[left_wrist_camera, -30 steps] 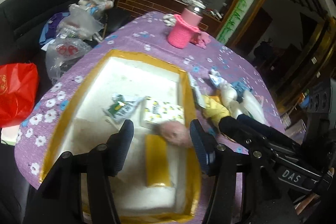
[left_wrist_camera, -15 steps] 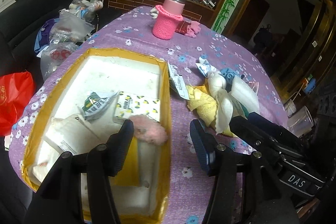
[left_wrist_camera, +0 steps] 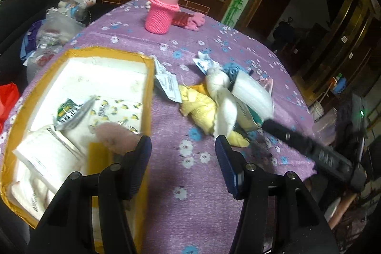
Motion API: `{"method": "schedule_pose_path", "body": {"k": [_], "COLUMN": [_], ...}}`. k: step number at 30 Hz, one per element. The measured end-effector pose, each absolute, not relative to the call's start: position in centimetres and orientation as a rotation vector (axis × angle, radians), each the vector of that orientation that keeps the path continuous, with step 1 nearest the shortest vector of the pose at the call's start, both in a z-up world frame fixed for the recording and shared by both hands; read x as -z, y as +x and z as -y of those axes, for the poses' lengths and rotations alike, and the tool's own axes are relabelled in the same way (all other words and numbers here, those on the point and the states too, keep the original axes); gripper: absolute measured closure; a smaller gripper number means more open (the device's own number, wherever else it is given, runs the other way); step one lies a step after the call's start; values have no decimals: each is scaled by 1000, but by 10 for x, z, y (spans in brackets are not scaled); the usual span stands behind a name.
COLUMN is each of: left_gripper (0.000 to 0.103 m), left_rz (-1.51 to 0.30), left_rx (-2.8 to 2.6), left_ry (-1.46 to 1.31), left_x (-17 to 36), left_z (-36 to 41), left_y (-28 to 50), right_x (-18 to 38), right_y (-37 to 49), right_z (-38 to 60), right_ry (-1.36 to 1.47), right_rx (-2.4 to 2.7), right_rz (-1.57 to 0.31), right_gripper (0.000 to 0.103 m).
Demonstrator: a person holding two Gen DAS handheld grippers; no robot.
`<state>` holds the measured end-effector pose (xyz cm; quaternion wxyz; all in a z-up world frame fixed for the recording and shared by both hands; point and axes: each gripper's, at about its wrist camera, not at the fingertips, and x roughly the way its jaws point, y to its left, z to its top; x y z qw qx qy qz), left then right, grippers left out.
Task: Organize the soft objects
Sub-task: 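Grasp the white cloth with the left tool while the right tool grasps the white foam sheet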
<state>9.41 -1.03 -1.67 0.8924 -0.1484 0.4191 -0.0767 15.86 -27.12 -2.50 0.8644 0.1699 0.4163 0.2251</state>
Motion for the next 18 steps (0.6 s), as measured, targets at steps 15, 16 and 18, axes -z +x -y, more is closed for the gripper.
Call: {"method": "schedule_pose_path", "body": {"k": [15,16,18], "left_gripper": [49,49,49], "left_rz": [-886,-891,-906], "left_rx": [233,241,247], "left_ry": [-264,-261,-253], "left_x": [17,18,20], "left_z": [38,41,47], "left_y": [93,96,104], "right_x": [27,26,22], "right_y": [222,218,210], "right_z": [259,260,266], "right_ry": [397,398,405], "right_rx": [-504,-498,-506], "right_rz": [-895,-887,-861], "right_gripper": [65,68,77]}}
